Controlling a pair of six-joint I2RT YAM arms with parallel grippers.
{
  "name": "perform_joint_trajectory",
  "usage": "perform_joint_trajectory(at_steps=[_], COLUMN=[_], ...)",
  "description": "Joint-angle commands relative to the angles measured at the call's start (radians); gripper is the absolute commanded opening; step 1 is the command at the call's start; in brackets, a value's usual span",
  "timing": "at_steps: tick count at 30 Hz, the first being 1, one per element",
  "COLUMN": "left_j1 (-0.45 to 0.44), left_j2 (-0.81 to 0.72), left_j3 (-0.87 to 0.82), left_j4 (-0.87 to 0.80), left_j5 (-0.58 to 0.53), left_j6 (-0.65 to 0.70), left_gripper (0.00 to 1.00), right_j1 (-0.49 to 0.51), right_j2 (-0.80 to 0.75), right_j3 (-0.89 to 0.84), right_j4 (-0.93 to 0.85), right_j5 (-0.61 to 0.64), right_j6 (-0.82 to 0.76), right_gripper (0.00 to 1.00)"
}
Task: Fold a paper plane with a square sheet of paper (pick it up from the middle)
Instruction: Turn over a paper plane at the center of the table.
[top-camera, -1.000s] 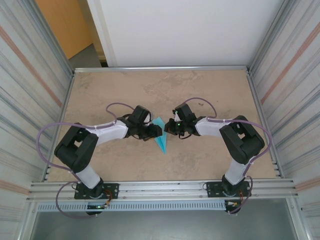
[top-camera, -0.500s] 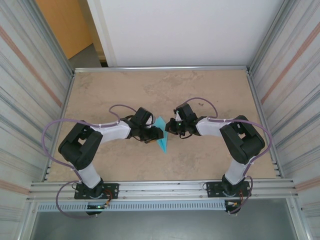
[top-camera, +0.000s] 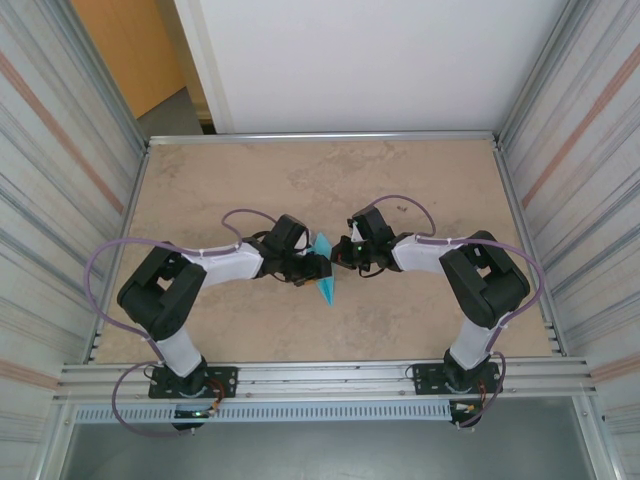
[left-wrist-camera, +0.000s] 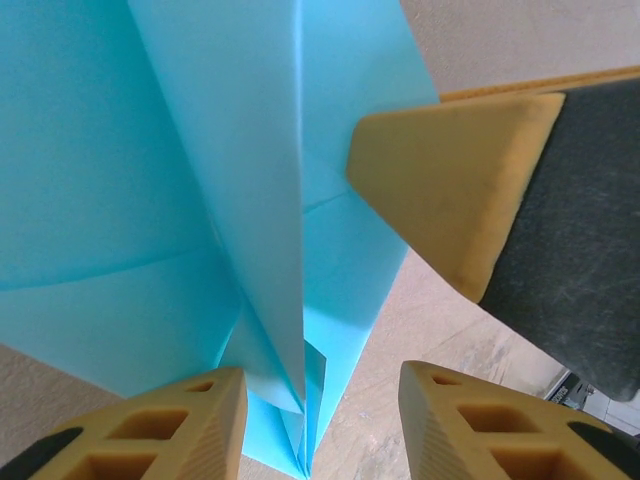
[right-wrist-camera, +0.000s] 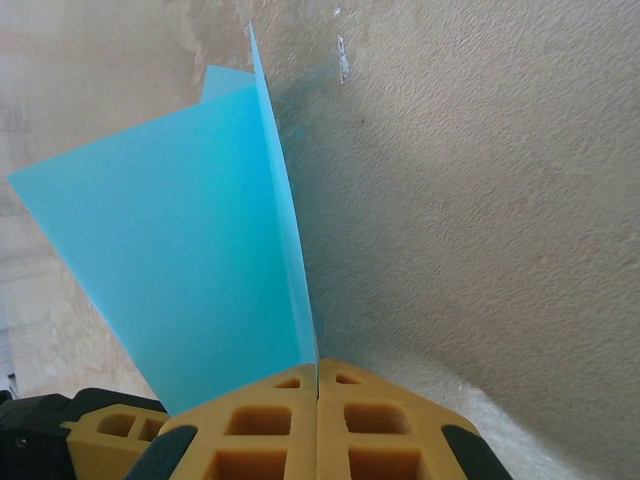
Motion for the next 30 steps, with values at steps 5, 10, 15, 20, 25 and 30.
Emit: perform_joint_trajectory(at_steps=[5, 10, 15, 20, 25, 30], left_j1=[-0.025, -0.051, -0.054, -0.054, -0.053, -0.053], left_j2=[-0.022, -0.036, -0.017, -0.005, 0.026, 0.056], left_j3=[-0.019, -0.029, -0.016, 0.027, 0.062, 0.086], left_j4=[-0.009, -0.005, -0.006, -0.053, -0.095, -0.105], left_j5=[-0.025, -0.034, -0.030, -0.088, -0.134, -0.134], left_j6=[-0.039, -0.054, -0.052, -0.026, -0.012, -0.016], left_gripper=[0.44, 0.43, 0.41, 0.38, 0.34, 0.31], right_j1=[-0.015, -0.016, -0.016, -0.017, -0.016, -0.016], right_j2=[-0.019, -0.017, -0.016, -0.019, -0.024, -0.024], right_j3=[-0.013, -0.013, -0.014, -0.016, -0.020, -0.022], right_j4=[0.003, 0.005, 0.008, 0.009, 0.013, 0.019], right_j5=[-0.013, -0.016, -0.017, -0.023, -0.026, -0.032], right_j6=[0.021, 0.021, 0.022, 0.022, 0.024, 0.027], right_gripper=[0.05, 0.05, 0.05, 0.05, 0.04, 0.04])
